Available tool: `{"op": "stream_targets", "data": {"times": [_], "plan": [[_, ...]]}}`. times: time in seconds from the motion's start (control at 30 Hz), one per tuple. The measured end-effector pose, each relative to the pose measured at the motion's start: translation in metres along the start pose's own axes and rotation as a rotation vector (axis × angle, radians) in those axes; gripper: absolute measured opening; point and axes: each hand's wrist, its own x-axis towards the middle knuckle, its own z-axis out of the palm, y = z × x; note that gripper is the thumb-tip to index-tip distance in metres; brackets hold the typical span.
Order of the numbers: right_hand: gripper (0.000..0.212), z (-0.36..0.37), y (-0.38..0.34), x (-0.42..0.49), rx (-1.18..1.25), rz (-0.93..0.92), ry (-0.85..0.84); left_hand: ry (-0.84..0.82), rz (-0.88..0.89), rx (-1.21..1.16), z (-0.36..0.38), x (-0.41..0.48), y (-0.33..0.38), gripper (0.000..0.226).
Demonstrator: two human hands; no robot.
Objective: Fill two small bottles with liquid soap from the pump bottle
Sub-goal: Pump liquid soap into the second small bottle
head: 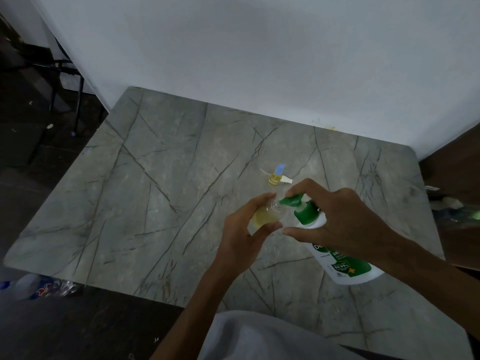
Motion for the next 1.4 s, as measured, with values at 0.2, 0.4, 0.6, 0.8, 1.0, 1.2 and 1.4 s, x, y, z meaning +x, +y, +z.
{"op": "stream_targets", "data": {"times": [0.2,0.4,0.6,0.8,1.0,1.2,1.4], "plan": [[0.066,-0.0002,-0.0023,0.0016,-0.047,-0.028,-0.021,0.028,0.003,-0.025,-0.0017,0.0023,-0.0019,0.051],[0.053,0.0007,0.0009,0.0001,0.034,-0.010,0.057,0.005,0.008,-0.009,0.0001,0.0027,0.0030,0.051],[0.061,-0.0041,-0.0007,0.0044,-0.019,-0.020,-0.004,0.023,-0.005,-0.040,-0.0007,0.0020,0.0033,0.053],[0.058,-0.0013,-0.0005,0.0026,-0.024,-0.035,0.004,0.034,0.010,-0.053,-0.0017,0.0016,0.0046,0.053],[0.052,-0.0019,-0.0019,0.0040,0.006,-0.017,0.024,0.010,0.003,-0.066,0.0018,-0.0003,0.0040,0.052],[0.063,0.0010,-0.0014,0.0040,-0.046,-0.032,-0.007,0.045,-0.029,-0.145,0.0003,0.0001,0.0032,0.052],[0.053,0.0041,0.0008,0.0022,0.012,-0.046,0.049,0.021,-0.020,-0.117,0.0027,-0.0022,0.0024,0.053]]}}
